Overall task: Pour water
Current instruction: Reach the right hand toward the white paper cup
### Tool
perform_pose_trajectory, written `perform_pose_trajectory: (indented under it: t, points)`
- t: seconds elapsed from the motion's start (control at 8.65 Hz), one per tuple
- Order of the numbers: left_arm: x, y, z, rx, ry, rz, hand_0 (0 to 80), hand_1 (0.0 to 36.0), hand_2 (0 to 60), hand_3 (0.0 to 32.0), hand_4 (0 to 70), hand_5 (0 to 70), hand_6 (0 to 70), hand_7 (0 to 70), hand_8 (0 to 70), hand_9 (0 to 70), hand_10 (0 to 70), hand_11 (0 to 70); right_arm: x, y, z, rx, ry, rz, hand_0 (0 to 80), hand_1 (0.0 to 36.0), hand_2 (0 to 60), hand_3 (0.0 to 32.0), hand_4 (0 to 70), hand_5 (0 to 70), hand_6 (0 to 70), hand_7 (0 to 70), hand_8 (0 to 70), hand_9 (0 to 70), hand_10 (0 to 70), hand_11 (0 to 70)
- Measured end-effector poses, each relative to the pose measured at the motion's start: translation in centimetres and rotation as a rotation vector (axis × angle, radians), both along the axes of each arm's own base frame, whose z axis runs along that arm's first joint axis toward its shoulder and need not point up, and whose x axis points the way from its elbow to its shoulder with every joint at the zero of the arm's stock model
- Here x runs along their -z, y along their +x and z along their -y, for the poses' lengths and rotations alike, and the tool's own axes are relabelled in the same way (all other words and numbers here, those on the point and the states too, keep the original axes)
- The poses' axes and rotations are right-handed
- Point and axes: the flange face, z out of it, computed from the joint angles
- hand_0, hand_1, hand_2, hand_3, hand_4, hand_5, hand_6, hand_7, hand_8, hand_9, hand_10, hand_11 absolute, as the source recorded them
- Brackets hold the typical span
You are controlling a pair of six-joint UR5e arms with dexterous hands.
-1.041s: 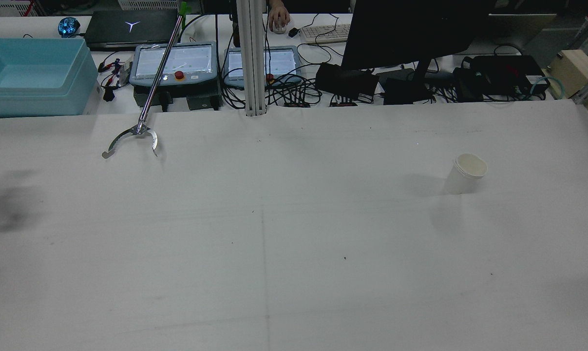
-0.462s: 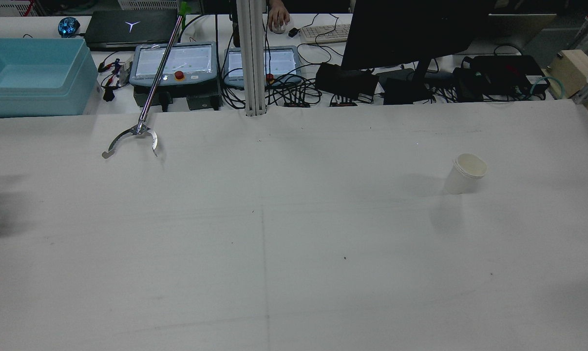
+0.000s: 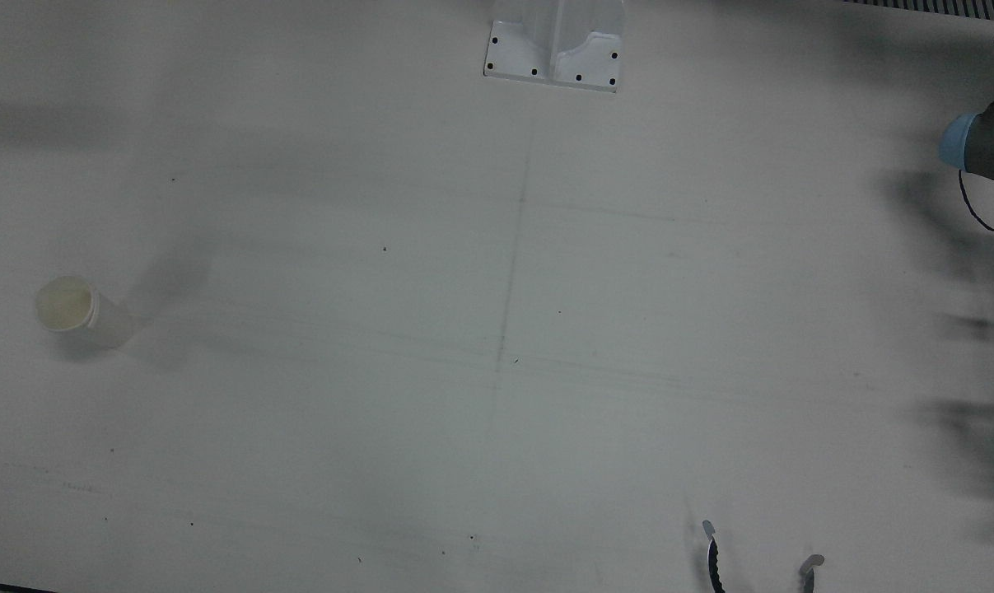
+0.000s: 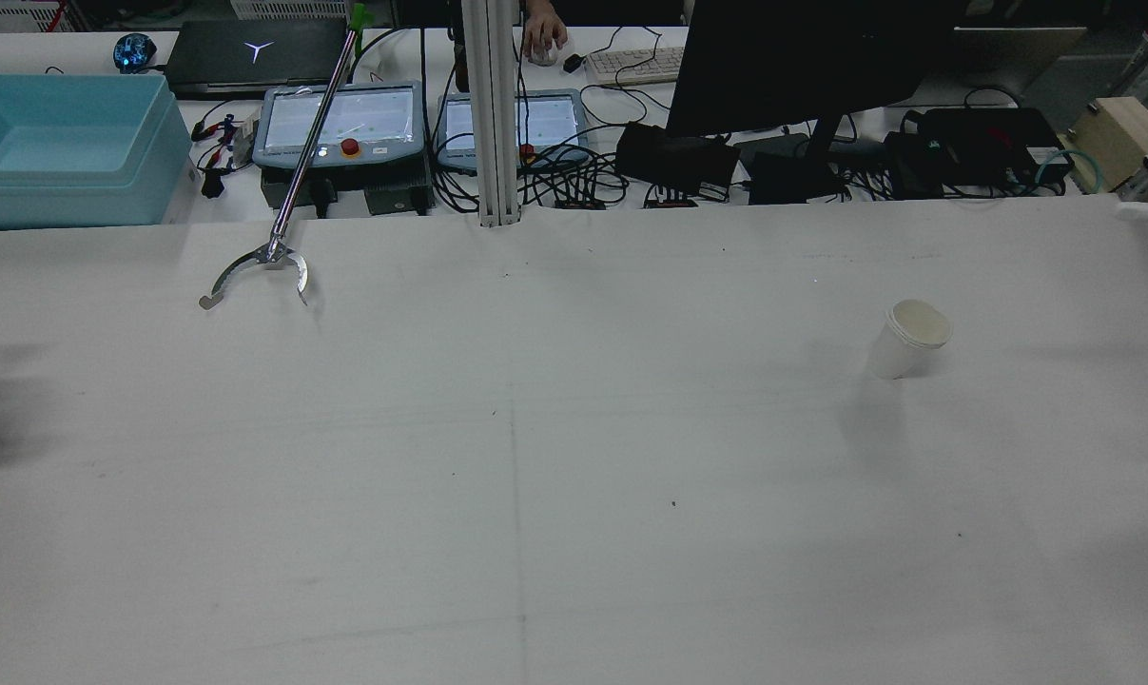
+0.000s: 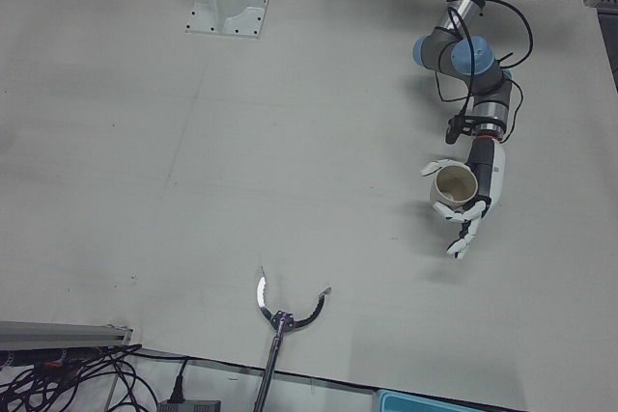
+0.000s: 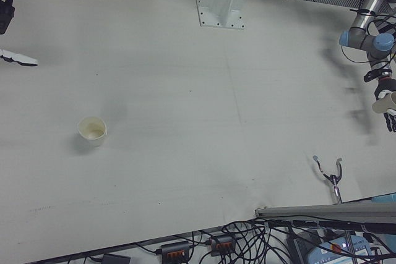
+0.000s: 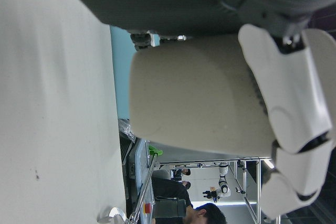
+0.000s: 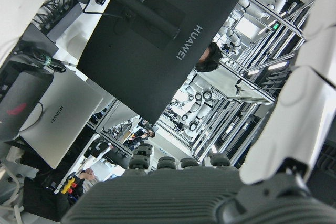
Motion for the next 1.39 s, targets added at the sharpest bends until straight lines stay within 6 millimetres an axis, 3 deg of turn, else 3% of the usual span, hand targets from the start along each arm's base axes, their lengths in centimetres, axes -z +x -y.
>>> perform_pose_trajectory:
  t: [0.12, 0.23, 0.46, 0.69, 0.81, 1.04, 1.39]
  points:
    - [0.0, -0.1, -0.1, 0.000, 0.000, 0.000, 47.9, 12.6, 28.2, 0.0, 50.8, 70.0, 10.7, 20.7, 6.2, 11.6, 4.4, 6.9, -2.6, -1.0, 0.3, 0.016, -0.014, 0.060, 46.1, 12.4, 6.5, 0.0, 0.0, 0.0, 0.0, 0.0, 0.2, 1.9, 3.0, 6.0]
    - [0.0, 0.0, -0.1, 0.000, 0.001, -0.001, 47.9, 12.5, 28.1, 0.0, 50.8, 70.0, 10.8, 20.9, 6.1, 11.5, 4.4, 6.8, -4.0, -2.2, 0.5, 0.036, -0.020, 0.092, 45.8, 12.0, 7.2, 0.0, 0.0, 0.0, 0.0, 0.0, 0.3, 2.0, 3.1, 5.9]
    - [0.0, 0.0, 0.0, 0.000, 0.003, -0.003, 47.8, 12.5, 27.6, 0.0, 51.0, 70.0, 10.7, 20.6, 6.4, 11.7, 4.5, 7.0, -4.4, -6.0, 1.2, 0.074, -0.011, 0.113, 45.6, 12.1, 7.3, 0.0, 0.0, 0.0, 0.0, 0.0, 0.0, 1.1, 2.3, 4.9]
    - [-0.2, -0.3, -0.2, 0.001, 0.005, -0.005, 47.9, 12.2, 26.5, 0.0, 51.1, 70.0, 10.7, 20.5, 6.3, 11.5, 4.3, 6.8, -3.9, -12.9, 1.1, 0.101, 0.001, 0.119, 45.3, 11.8, 8.4, 0.0, 0.2, 0.0, 0.0, 0.0, 0.0, 1.0, 1.8, 4.1]
    - [-0.7, -0.8, -0.8, 0.001, 0.003, -0.004, 47.8, 12.2, 26.6, 0.0, 51.0, 70.0, 10.7, 20.5, 6.3, 11.5, 4.3, 6.8, -3.6, -15.4, 1.0, 0.113, 0.007, 0.123, 45.4, 12.1, 9.6, 0.0, 0.2, 0.0, 0.0, 0.0, 0.0, 0.1, 0.6, 2.3]
    - [-1.5, -1.5, -1.6, 0.001, 0.000, 0.000, 47.8, 12.2, 26.9, 0.0, 51.1, 70.0, 10.8, 20.5, 6.4, 11.6, 4.4, 6.9, -3.2, -17.8, 0.5, 0.132, -0.006, 0.103, 45.3, 12.5, 10.0, 0.0, 0.0, 0.0, 0.0, 0.0, 0.0, 0.0, 0.0, 0.0]
    - [-1.6, -1.6, -1.8, -0.002, -0.001, 0.001, 48.0, 12.0, 25.3, 0.0, 51.6, 70.0, 10.8, 20.5, 6.4, 11.6, 4.3, 6.8, -3.3, -18.4, -0.2, 0.024, -0.002, -0.008, 45.3, 12.9, 9.4, 0.0, 0.0, 0.0, 0.0, 0.0, 0.0, 0.0, 0.0, 0.6]
